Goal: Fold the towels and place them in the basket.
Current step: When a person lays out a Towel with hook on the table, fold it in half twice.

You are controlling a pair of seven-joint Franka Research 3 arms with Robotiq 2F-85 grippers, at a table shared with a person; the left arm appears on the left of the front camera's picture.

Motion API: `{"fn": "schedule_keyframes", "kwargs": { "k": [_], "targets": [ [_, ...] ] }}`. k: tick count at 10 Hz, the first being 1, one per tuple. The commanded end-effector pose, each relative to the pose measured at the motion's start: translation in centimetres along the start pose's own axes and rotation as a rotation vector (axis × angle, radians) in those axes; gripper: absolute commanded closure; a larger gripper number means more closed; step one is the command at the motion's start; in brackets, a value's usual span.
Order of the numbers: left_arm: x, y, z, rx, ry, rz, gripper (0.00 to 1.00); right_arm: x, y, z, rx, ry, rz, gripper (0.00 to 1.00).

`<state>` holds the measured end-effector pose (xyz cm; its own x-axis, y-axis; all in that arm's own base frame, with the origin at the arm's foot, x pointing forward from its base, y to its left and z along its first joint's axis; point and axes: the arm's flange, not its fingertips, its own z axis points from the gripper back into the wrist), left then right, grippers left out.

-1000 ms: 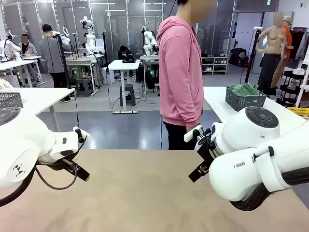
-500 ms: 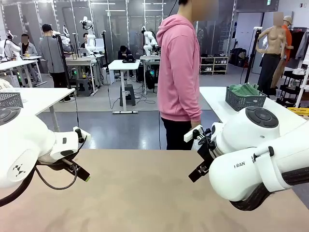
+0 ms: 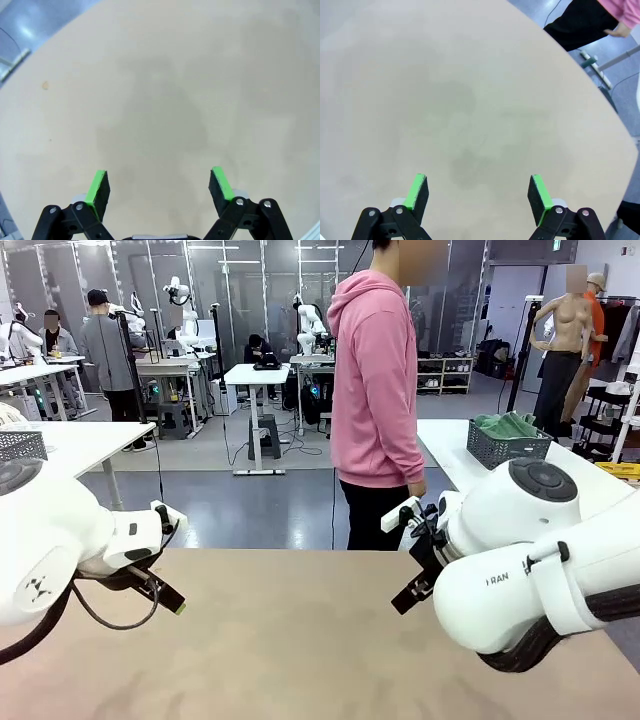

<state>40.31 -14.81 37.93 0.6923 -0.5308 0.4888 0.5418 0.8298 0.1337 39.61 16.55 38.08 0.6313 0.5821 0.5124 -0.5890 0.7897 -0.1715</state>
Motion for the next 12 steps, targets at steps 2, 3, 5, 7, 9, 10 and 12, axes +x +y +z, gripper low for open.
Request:
{"fn": "schedule_keyframes", "kwargs": {
  "k": [2,3,5,7,9,10,12],
  "targets": [
    [4.3,2.4,9.5,-0.034,0.004,-0.01,0.0,5.3,-2.1,8.5,-0.007,-0.046,-0.032,0.0],
    [5.1,2.8,12.8,-0.027,0.003,-0.019,0.0,6.6,-3.3,12.1,0.004,-0.063,-0.018,0.0],
    [5.6,3.4,22.3,-0.053,0.0,-0.054,0.0,6.8,-6.6,21.6,-0.024,-0.102,-0.006,0.0],
    [3.5,4.2,31.1,-0.069,-0.034,-0.067,0.0,4.1,-8.8,28.9,0.006,-0.093,-0.007,0.0],
    [-0.4,3.8,38.0,-0.044,-0.101,-0.087,0.0,-0.4,-10.2,35.3,0.006,-0.147,-0.009,0.0],
    [-2.4,3.7,40.6,-0.027,-0.132,-0.075,0.0,-2.5,-10.7,37.6,0.002,-0.146,-0.04,0.0],
    [-5.8,3.8,44.0,0.013,-0.175,-0.031,0.0,-5.6,-11.6,40.4,0.004,-0.148,-0.081,0.0]
  ]
}}
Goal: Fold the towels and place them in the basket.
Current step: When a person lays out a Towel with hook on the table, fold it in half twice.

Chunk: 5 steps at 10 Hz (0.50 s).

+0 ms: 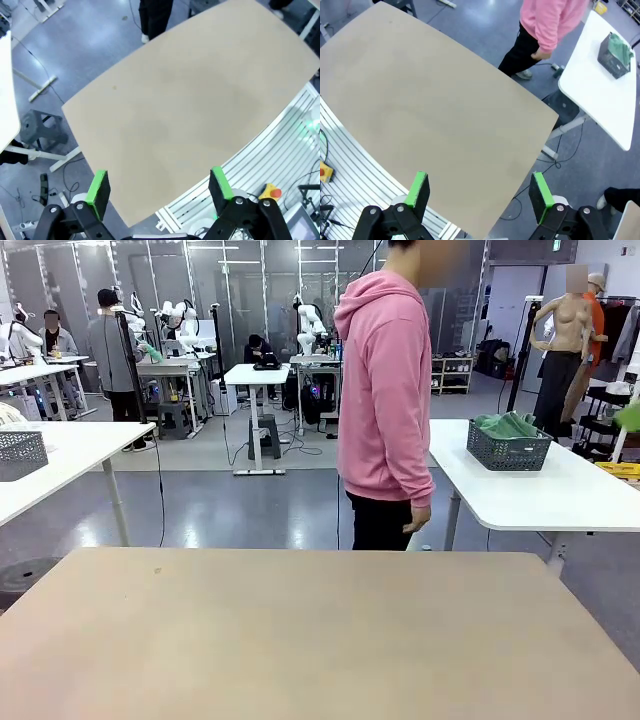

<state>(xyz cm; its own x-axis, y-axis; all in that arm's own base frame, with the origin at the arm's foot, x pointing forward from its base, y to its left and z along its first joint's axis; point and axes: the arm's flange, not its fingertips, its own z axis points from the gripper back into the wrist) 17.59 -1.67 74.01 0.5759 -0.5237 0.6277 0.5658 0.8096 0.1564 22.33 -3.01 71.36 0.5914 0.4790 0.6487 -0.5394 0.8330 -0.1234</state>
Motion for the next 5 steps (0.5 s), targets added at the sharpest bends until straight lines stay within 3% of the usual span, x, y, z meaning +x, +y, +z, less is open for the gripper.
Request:
{"fn": "schedule_keyframes", "kwargs": {
  "k": [1,5],
  "targets": [
    [-1.9,0.6,1.2,0.034,-0.014,0.029,0.0,-1.1,-1.1,0.7,0.014,-0.015,-0.009,0.0],
    [-3.0,0.6,3.7,0.083,-0.055,0.086,0.0,-2.3,-1.7,1.7,-0.012,0.008,-0.05,0.0]
  ]
}}
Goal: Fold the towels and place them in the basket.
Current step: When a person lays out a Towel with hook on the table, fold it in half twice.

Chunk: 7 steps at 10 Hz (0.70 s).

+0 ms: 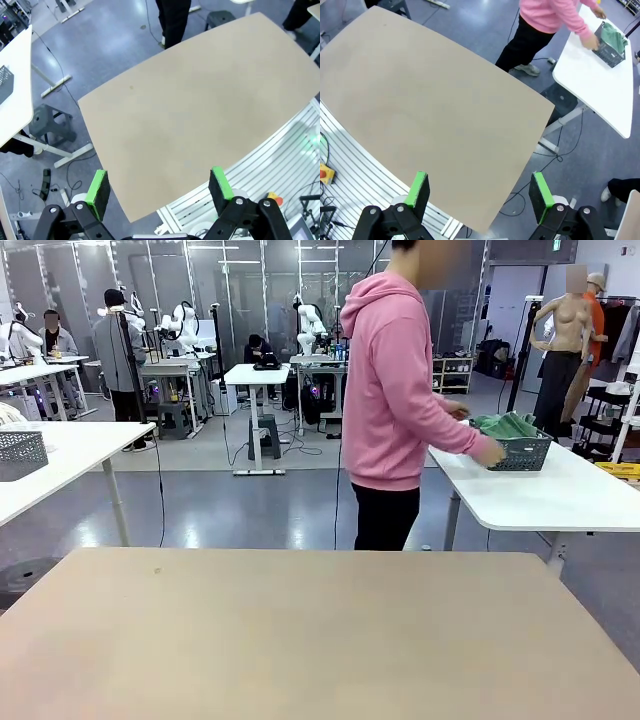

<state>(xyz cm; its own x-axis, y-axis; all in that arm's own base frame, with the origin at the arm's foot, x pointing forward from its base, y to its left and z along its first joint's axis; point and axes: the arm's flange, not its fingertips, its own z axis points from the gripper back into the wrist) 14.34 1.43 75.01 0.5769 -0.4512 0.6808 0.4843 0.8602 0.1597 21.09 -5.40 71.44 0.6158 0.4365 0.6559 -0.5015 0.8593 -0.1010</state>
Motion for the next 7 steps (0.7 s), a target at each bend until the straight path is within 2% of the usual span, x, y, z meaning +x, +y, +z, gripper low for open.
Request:
{"fn": "schedule_keyframes", "kwargs": {
  "k": [1,7],
  "targets": [
    [-0.15,-0.21,-0.38,0.006,-0.008,0.009,0.0,0.11,0.1,-0.05,0.004,-0.002,0.005,0.0],
    [0.0,0.0,0.0,0.0,0.0,0.0,0.0,0.11,0.1,-0.05,0.004,-0.002,0.005,0.0]
  ]
}}
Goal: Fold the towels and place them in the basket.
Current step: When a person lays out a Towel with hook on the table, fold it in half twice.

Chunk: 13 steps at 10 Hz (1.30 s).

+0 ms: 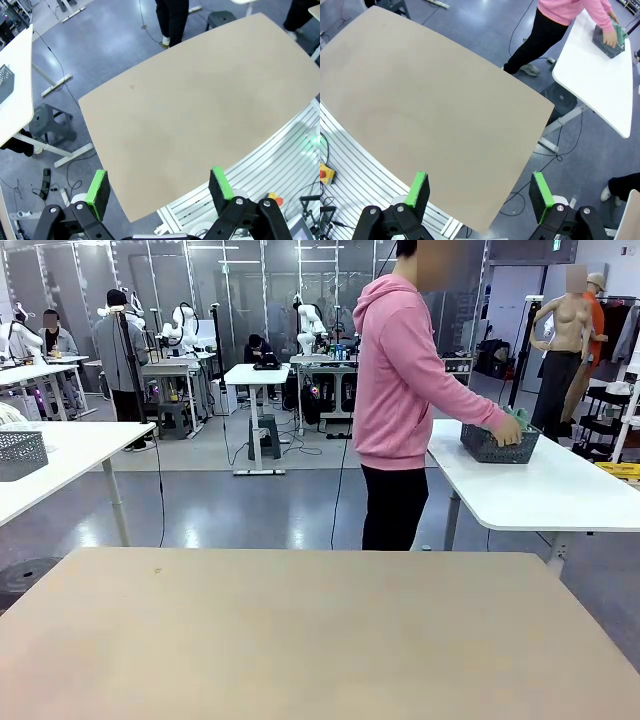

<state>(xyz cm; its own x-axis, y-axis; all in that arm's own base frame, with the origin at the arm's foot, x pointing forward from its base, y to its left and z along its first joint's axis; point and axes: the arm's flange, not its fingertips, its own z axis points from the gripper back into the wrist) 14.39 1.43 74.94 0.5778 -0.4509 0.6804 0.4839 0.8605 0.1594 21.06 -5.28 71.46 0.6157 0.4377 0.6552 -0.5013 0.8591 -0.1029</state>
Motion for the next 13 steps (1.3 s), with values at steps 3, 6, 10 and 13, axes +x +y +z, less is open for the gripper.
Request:
{"fn": "schedule_keyframes", "kwargs": {
  "k": [3,6,10,13],
  "targets": [
    [0.02,-0.01,0.08,0.0,-0.001,-0.001,0.0,0.06,-0.01,-0.06,0.005,-0.003,0.004,0.0],
    [0.02,-0.01,0.08,0.0,-0.001,-0.001,0.0,0.06,-0.01,-0.06,0.005,-0.003,0.004,0.0],
    [0.02,-0.01,0.08,0.0,-0.001,-0.001,0.0,0.06,-0.01,-0.06,0.005,-0.003,0.004,0.0],
    [0.02,-0.01,0.08,0.0,-0.001,-0.001,0.0,0.06,-0.01,-0.06,0.005,-0.003,0.004,0.0]
  ]
}}
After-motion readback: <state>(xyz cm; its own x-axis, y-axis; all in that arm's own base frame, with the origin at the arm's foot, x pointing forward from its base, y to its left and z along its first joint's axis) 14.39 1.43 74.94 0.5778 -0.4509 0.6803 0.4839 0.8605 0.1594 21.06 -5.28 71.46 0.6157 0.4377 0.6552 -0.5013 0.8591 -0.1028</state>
